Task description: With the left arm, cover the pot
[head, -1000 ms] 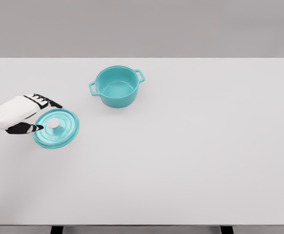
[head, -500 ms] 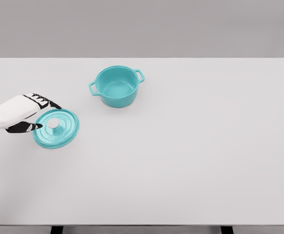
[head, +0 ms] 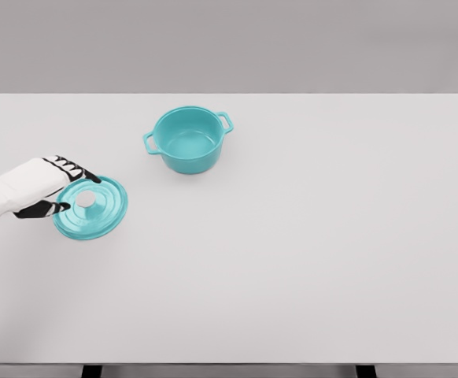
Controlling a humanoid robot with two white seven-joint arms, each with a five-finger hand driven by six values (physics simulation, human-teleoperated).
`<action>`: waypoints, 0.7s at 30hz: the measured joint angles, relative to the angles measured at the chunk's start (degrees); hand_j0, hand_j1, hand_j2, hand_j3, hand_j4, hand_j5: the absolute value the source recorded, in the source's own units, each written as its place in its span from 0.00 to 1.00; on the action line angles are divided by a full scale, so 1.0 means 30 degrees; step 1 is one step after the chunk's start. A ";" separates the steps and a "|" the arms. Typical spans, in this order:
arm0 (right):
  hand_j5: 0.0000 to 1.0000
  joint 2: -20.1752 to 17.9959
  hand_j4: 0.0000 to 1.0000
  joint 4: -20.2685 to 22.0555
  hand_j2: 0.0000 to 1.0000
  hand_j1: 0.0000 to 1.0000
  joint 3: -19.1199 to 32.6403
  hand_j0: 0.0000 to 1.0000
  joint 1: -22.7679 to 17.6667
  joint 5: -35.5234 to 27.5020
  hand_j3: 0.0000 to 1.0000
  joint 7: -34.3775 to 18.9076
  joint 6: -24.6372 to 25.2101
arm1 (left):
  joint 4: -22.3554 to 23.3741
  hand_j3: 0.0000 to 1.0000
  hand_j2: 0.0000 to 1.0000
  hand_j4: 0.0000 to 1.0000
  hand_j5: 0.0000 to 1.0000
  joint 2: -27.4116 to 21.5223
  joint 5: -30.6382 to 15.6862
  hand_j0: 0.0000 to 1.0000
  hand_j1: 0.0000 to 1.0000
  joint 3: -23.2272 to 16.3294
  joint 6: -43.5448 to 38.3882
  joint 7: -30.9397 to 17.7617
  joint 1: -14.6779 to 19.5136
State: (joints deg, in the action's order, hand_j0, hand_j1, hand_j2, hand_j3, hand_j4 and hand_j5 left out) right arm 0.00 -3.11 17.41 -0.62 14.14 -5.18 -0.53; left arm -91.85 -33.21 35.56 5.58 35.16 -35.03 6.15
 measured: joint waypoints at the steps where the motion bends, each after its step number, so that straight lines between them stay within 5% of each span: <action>1: 1.00 0.0000 1.00 0.0003 1.00 1.00 0.0000 1.00 -0.0029 0.0000 1.00 0.0000 0.0000 | -0.0048 0.77 0.77 0.77 0.77 0.0085 0.0110 0.77 0.77 -0.0005 0.0000 0.0000 0.0000; 21: 1.00 0.0000 1.00 0.0007 1.00 1.00 0.0000 1.00 0.0000 0.0000 1.00 0.0000 0.0000 | 0.0090 0.75 0.75 0.75 0.75 0.0962 0.1210 0.75 0.75 -0.0072 -0.0001 0.0000 -0.0146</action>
State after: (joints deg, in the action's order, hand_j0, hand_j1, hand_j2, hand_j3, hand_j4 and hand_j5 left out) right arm 0.00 -3.09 17.41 -0.62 14.15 -5.18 -0.53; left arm -91.58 -30.32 39.19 5.36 35.16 -35.03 5.71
